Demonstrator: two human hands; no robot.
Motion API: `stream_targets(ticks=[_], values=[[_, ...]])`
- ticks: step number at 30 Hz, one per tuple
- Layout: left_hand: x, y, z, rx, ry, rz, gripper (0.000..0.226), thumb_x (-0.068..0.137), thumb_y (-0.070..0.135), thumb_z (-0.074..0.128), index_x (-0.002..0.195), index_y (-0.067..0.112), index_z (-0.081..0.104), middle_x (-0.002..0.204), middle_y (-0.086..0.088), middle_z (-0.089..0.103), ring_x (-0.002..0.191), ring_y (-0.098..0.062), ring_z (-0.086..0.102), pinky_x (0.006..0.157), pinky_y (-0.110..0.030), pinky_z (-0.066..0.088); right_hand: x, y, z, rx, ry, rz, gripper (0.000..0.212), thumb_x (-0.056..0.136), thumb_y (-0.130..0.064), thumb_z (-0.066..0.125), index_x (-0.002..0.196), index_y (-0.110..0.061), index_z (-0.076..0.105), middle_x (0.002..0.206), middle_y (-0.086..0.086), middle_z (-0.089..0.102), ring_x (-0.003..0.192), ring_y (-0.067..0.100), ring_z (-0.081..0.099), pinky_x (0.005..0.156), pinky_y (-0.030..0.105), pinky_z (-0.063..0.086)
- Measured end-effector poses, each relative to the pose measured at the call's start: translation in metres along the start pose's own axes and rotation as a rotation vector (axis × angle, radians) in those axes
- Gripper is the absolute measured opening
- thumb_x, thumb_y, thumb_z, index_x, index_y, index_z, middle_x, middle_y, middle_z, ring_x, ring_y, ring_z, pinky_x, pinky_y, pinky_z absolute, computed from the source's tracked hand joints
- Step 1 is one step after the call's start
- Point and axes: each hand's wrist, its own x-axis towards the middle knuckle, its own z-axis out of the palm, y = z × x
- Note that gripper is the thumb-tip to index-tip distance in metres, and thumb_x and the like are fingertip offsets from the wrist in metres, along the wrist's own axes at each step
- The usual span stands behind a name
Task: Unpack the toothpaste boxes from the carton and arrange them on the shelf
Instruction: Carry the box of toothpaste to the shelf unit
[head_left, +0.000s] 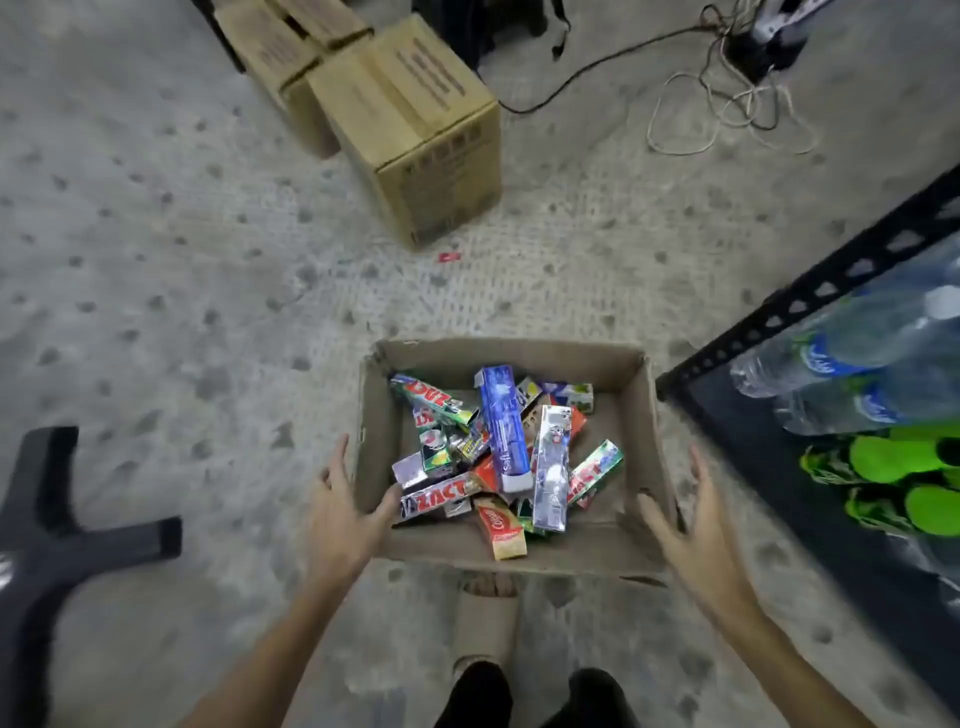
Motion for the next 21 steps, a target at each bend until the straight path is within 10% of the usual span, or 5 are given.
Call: stream_targets(ticks=[11, 21], values=[[0.082, -0.038, 0.047, -0.400, -0.140, 0.127, 0.085, 0.092, 0.025, 0.072, 0.153, 0.049, 0.017, 0.154, 0.005, 0.045, 0.137, -0.014, 0.050, 0.114, -0.049, 0.041, 0.075, 0.038, 0.045, -0.149, -0.052, -0.033, 0.085, 0.092, -0.045, 0.064, 0.151, -0.061, 0.004, 0.138, -0.005, 0.061, 0.115, 0.027, 0.067, 0.089, 0.053, 0.055], [0.075, -0.024, 0.057, -0.454, -0.179, 0.228, 0.070, 0.104, 0.010, 0.049, 0.161, 0.028, 0.013, 0.166, 0.009, 0.022, 0.153, -0.011, 0.021, 0.125, -0.052, 0.020, 0.073, 0.052, 0.049, -0.257, 0.024, -0.158, 0.079, 0.101, -0.026, 0.053, 0.157, -0.047, 0.003, 0.096, 0.015, 0.072, 0.065, 0.033, 0.061, 0.059, 0.038, 0.043]])
